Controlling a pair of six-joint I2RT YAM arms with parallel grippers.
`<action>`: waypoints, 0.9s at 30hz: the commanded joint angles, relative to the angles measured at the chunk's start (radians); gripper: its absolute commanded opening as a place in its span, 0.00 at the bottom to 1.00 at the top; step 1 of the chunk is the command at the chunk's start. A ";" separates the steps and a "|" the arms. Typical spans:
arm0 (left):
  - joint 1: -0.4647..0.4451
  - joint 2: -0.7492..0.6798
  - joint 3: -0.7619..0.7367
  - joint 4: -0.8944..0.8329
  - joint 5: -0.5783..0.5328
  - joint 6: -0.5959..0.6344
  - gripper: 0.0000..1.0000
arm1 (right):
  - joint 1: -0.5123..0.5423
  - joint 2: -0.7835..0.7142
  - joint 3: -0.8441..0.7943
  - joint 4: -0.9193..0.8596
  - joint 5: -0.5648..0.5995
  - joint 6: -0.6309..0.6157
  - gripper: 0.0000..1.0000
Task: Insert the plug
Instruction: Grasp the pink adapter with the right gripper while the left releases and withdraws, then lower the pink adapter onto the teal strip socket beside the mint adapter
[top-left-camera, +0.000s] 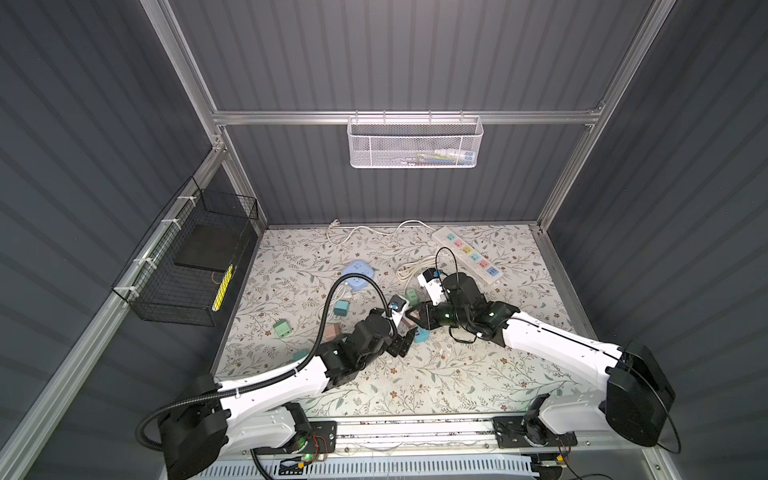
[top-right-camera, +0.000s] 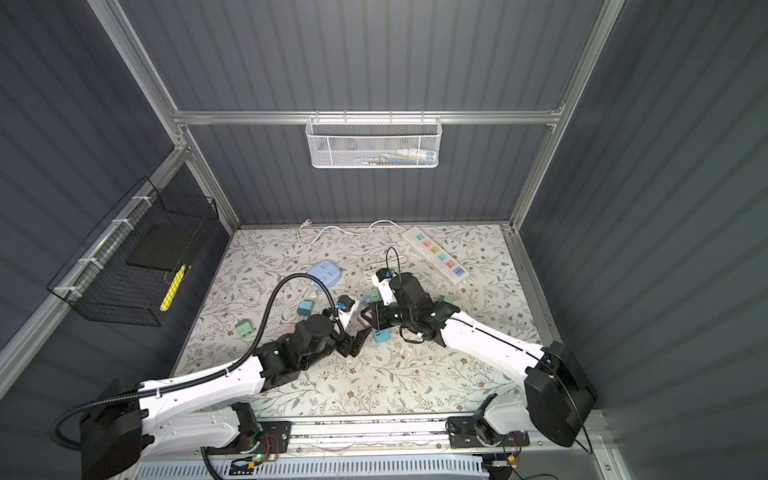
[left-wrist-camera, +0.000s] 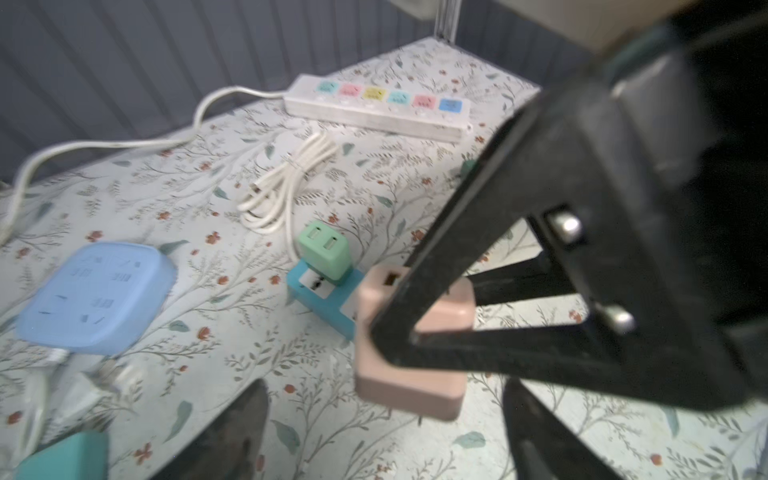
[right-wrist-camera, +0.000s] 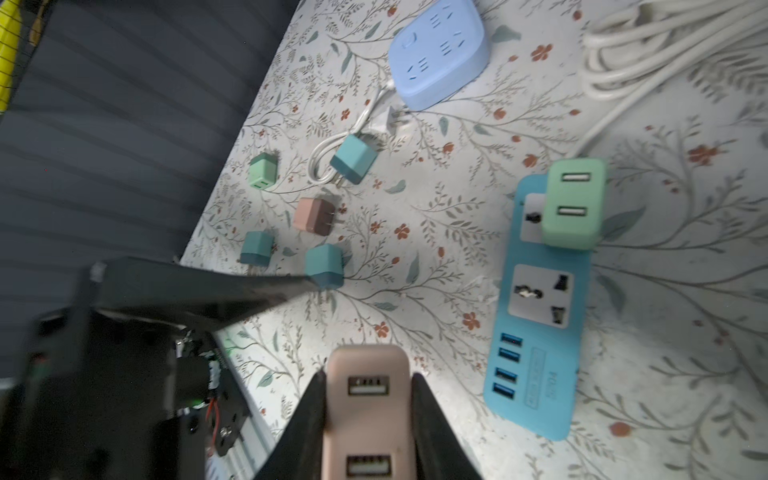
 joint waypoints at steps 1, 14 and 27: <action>-0.001 -0.123 -0.052 -0.078 -0.303 -0.113 1.00 | 0.001 -0.002 0.039 -0.025 0.180 -0.088 0.22; 0.078 -0.208 -0.073 -0.518 -0.601 -0.603 1.00 | 0.000 0.098 0.010 0.093 0.426 -0.222 0.23; 0.079 -0.132 -0.042 -0.484 -0.565 -0.577 1.00 | 0.011 0.187 -0.047 0.195 0.410 -0.149 0.23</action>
